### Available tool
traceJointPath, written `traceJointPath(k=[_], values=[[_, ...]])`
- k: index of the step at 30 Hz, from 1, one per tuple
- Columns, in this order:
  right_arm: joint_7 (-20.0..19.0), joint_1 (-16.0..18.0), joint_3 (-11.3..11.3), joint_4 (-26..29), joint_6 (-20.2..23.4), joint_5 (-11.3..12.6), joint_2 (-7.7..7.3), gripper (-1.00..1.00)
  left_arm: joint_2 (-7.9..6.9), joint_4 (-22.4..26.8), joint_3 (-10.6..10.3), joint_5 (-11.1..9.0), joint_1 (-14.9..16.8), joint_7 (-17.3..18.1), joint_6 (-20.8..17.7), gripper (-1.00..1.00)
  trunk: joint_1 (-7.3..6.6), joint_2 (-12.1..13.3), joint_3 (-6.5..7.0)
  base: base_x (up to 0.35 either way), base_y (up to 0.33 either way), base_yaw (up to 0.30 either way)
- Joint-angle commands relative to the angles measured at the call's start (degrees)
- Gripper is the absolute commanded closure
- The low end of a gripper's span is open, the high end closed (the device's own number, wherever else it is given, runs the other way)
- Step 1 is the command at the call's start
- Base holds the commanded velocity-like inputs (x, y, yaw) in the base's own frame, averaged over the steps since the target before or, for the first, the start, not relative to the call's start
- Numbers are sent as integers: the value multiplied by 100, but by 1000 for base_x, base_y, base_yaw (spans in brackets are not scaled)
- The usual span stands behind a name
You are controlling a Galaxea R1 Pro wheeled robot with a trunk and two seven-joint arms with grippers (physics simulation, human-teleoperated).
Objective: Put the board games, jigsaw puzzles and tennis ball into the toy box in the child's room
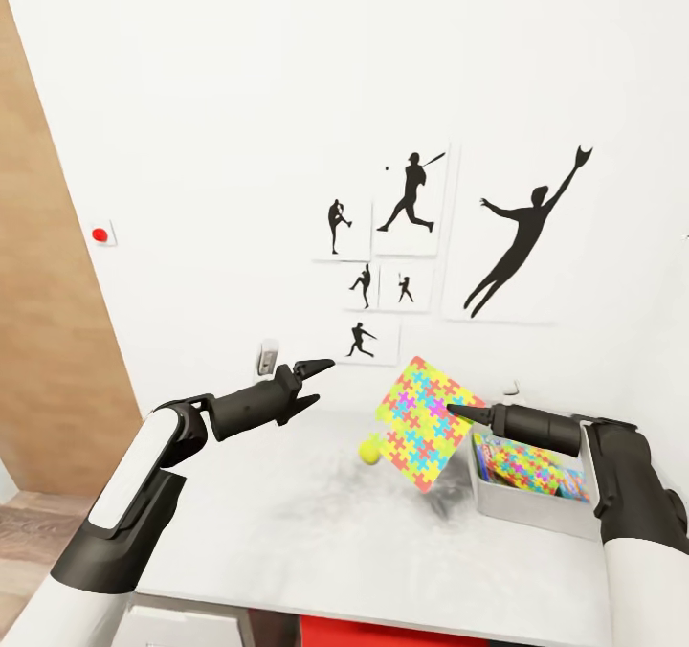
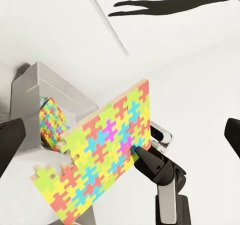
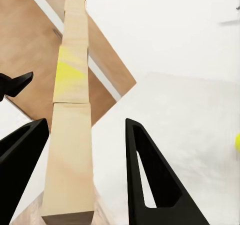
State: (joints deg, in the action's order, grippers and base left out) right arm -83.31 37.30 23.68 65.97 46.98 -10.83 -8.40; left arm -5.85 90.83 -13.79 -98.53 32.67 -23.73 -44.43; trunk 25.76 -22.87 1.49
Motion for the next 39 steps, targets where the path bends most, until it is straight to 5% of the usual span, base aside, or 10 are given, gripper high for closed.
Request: traceJointPath(k=[1, 39], values=[[-55, 5, 13, 3, 57, -60, 2, 100, -4, 5, -3, -61, 2, -54, 5, -100, 3, -5, -1, 22, -24, -119], [-54, 5, 12, 1, 57, -55, 5, 100, -3, 10, -26, -62, 2, -53, 5, -100, 3, -5, 11, 27, 22, -28]])
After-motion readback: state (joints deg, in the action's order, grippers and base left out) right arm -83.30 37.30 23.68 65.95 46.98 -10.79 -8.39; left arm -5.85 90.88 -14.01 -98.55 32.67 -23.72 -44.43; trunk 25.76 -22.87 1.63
